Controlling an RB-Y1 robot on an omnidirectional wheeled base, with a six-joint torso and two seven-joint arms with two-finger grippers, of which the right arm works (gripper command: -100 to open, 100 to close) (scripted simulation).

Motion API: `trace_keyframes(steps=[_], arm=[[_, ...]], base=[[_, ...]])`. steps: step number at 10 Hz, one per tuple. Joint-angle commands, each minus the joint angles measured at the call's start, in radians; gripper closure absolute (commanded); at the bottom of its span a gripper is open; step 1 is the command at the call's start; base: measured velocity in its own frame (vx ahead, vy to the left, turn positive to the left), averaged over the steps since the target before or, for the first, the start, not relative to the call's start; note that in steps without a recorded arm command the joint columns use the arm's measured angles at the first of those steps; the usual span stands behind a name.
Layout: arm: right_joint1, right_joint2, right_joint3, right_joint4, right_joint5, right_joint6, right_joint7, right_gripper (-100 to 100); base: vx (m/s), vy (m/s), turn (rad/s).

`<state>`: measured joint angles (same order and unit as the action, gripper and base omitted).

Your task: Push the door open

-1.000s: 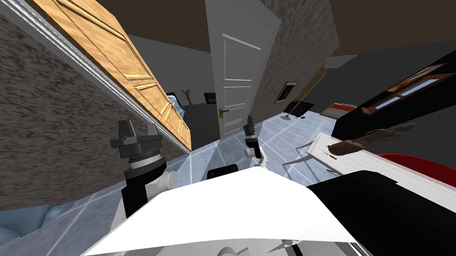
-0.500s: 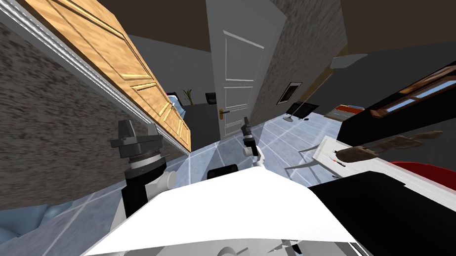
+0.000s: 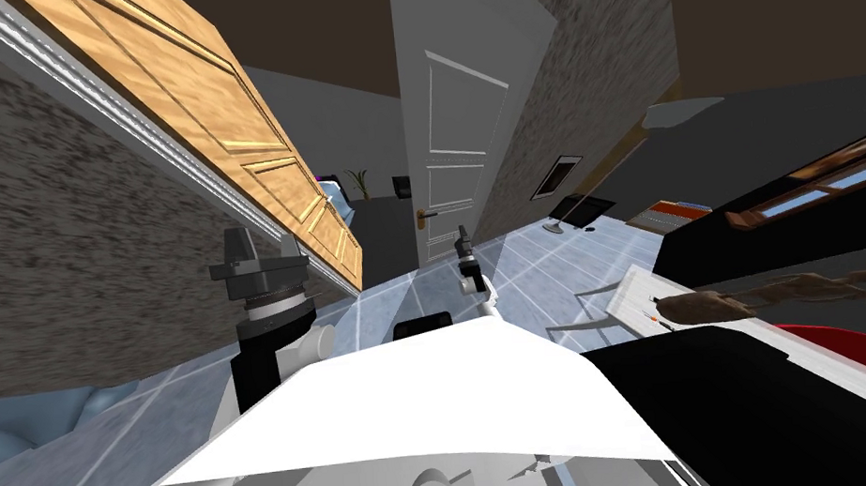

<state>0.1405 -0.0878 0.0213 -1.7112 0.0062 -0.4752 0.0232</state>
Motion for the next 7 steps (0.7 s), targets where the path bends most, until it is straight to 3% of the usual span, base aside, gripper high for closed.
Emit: trace_keyframes(steps=[1, 7], arm=[[-0.021, 0.005, 0.004, 0.036, 0.002, 0.014, 0.001, -100], [-0.096, 0.013, 0.01, 0.177, 0.005, 0.049, -0.006, -100]], base=[[0.086, -0.042, 0.053], [0.088, -0.056, 0.046]])
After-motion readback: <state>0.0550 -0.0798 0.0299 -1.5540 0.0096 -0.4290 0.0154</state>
